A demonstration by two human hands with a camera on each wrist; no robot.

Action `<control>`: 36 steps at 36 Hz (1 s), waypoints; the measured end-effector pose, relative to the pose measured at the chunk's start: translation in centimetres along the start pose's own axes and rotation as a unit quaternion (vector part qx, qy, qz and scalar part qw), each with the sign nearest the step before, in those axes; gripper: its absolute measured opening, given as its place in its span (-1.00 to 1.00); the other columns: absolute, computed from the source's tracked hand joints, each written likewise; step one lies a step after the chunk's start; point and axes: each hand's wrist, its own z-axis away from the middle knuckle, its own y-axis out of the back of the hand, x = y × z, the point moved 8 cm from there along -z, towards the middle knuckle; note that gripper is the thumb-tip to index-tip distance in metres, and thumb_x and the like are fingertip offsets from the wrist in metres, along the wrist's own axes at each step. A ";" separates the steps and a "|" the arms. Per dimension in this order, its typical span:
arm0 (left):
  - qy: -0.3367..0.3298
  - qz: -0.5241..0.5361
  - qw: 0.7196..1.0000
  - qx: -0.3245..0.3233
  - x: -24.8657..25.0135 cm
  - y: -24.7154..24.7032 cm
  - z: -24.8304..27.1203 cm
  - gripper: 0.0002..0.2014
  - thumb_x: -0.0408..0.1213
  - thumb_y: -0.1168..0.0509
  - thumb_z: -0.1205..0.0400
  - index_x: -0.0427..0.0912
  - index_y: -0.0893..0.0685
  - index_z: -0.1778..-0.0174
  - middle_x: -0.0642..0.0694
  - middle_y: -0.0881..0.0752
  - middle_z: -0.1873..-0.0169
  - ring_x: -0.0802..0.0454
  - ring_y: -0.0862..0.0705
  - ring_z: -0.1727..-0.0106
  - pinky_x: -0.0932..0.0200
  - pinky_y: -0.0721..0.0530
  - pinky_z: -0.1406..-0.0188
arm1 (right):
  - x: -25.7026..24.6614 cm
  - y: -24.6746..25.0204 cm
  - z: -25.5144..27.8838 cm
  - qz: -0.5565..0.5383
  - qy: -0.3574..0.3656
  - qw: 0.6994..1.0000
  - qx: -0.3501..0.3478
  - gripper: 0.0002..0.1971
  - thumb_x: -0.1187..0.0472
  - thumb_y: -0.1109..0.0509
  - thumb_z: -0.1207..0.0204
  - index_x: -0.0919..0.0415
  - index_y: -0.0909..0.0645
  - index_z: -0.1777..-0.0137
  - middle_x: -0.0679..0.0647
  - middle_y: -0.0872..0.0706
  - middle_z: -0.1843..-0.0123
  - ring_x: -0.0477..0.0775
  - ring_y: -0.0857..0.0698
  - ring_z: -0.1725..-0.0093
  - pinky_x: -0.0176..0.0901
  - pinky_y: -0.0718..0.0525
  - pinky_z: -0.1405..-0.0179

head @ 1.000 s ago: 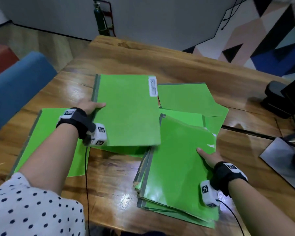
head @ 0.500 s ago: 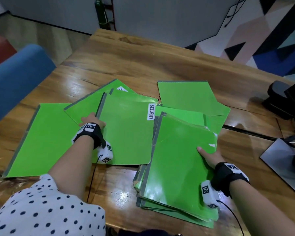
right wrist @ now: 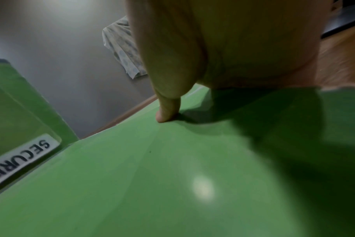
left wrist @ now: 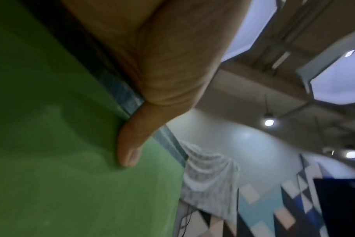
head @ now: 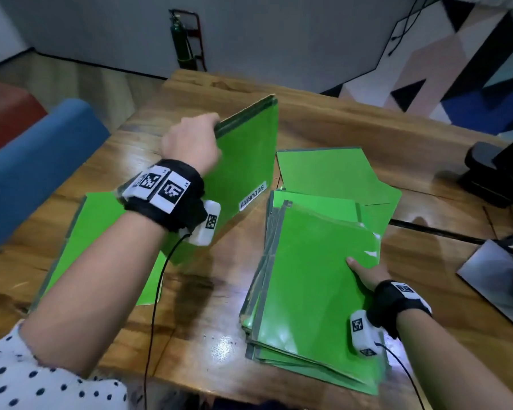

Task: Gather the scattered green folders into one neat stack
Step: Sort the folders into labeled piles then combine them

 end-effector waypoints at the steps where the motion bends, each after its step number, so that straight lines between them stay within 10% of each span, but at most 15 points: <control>1: -0.012 -0.003 1.000 0.006 0.7 1.3 0.0 -0.72 -0.46 -0.27 -0.51 0.01 -0.58 -0.03 -0.15 -0.60 0.15 -0.26 -0.66 -0.02 0.05 -0.47 0.14 | 0.1 0.0 0.0 -0.005 0.000 1.000 0.001 -0.07 -0.21 -0.33 -0.51 0.43 -0.06 -0.61 0.39 -0.26 -0.60 0.36 -0.37 -0.53 0.17 -0.37 -0.48; 6: -0.029 0.116 0.990 -0.069 0.8 4.0 -0.5 -0.71 -0.30 -0.51 -0.43 -0.11 -0.51 0.10 -0.12 -0.57 0.15 -0.11 -0.54 0.12 0.05 -0.54 0.06 | -0.1 0.2 0.5 -0.041 0.017 0.999 -0.014 -0.02 -0.33 -0.28 -0.47 0.37 -0.04 -0.64 0.33 -0.20 -0.64 0.33 -0.31 -0.57 0.16 -0.30 -0.54; 11: 0.028 0.248 0.949 -0.192 0.0 -2.1 2.7 -0.63 -0.36 -0.50 -0.47 -0.24 -0.56 -0.15 -0.18 -0.63 0.09 -0.07 -0.60 0.25 0.19 -0.58 0.31 | 1.4 0.3 -1.7 -0.179 0.030 0.981 -0.073 -0.07 -0.52 0.19 -0.47 0.12 0.00 -0.68 0.18 -0.05 -0.69 0.24 -0.12 -0.66 0.28 -0.09 -0.61; 17: 0.114 0.232 0.919 -0.298 -2.4 -13.9 10.4 -0.57 -0.33 -0.41 -0.56 -0.31 -0.49 -0.32 -0.20 -0.65 -0.10 -0.11 -0.60 0.02 -0.02 -0.63 -0.09 | 6.5 -1.9 -10.1 -0.225 0.028 0.961 -0.156 0.32 -0.83 0.07 0.14 -0.12 -0.07 -0.65 0.14 -0.06 -0.70 0.23 -0.17 -0.65 0.49 -0.07 -0.54; 23: 0.161 0.193 0.907 -0.337 -5.3 -17.9 13.1 -0.62 -0.24 -0.33 -0.63 -0.32 -0.42 -0.28 -0.23 -0.60 -0.07 -0.11 -0.58 0.04 -0.03 -0.64 -0.04 | 0.6 0.3 1.3 -0.219 0.033 0.969 -0.106 -0.05 -0.55 0.23 -0.43 0.05 0.12 -0.69 0.16 0.08 -0.71 0.24 -0.03 -0.67 0.30 -0.04 -0.60; 36: 0.137 0.296 0.881 -0.343 -1.9 -19.9 13.9 -0.49 -0.47 -0.37 -0.56 -0.23 -0.50 -0.46 -0.26 -0.66 -0.22 -0.16 -0.68 0.01 0.00 -0.69 0.00 | 0.8 -0.4 0.2 -0.211 0.041 0.968 -0.125 -0.15 -0.39 0.25 -0.58 0.23 0.09 -0.68 0.25 0.01 -0.70 0.24 -0.07 -0.67 0.14 -0.04 -0.62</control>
